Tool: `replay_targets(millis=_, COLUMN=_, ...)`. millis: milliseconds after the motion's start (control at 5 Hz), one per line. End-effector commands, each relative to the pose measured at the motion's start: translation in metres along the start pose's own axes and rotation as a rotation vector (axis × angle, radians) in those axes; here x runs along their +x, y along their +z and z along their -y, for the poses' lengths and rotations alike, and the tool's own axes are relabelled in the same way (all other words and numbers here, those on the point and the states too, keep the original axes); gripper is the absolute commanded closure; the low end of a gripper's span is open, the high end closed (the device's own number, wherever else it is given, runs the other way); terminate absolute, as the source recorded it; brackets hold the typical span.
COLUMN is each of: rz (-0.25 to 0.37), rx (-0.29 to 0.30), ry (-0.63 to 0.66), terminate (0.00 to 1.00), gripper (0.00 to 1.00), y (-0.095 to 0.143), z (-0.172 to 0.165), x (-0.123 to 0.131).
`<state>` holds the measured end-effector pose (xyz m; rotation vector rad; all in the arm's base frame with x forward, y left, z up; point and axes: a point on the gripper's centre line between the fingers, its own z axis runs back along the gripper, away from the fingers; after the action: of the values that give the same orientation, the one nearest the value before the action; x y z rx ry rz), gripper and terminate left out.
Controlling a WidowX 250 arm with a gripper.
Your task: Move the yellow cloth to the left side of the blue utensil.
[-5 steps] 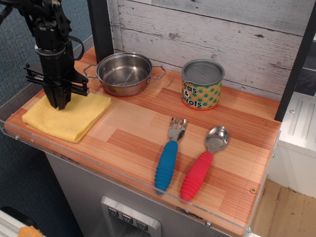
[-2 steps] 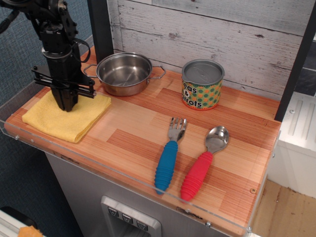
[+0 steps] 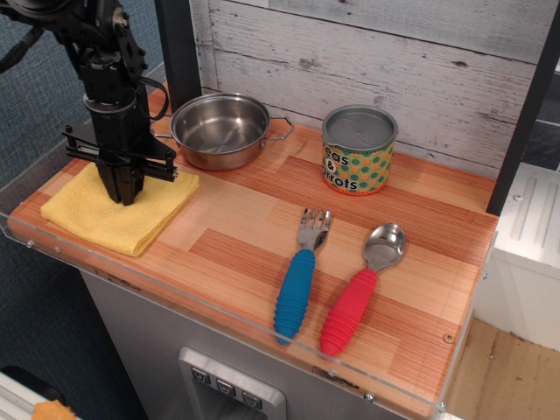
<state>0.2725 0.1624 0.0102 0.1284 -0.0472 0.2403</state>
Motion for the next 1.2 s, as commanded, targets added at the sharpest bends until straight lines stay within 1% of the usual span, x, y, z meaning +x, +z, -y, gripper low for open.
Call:
replay_targets(millis=0, rz=0.031, rx=0.002, ry=0.008, terminate=0.0, gripper=1.0, y=0.009, z=0.012, x=-0.004)
replay_targets(millis=200, rz=0.015, rx=0.013, ry=0.015, terminate=0.0, gripper=1.0, y=0.01, z=0.021, x=-0.005)
replay_targets(millis=400, rz=0.025, rx=-0.001, ry=0.012, terminate=0.0, gripper=1.0, y=0.012, z=0.032, x=-0.007)
replay_targets(millis=600, rz=0.038, rx=0.002, ry=-0.011, terminate=0.0, gripper=1.0, y=0.015, z=0.044, x=-0.008)
replay_targets(millis=800, rz=0.047, rx=-0.004, ry=-0.009, terminate=0.0, gripper=1.0, y=0.017, z=0.052, x=-0.011)
replay_targets(millis=1000, rz=0.047, rx=0.004, ry=0.008, terminate=0.0, gripper=1.0, y=0.02, z=0.063, x=-0.012)
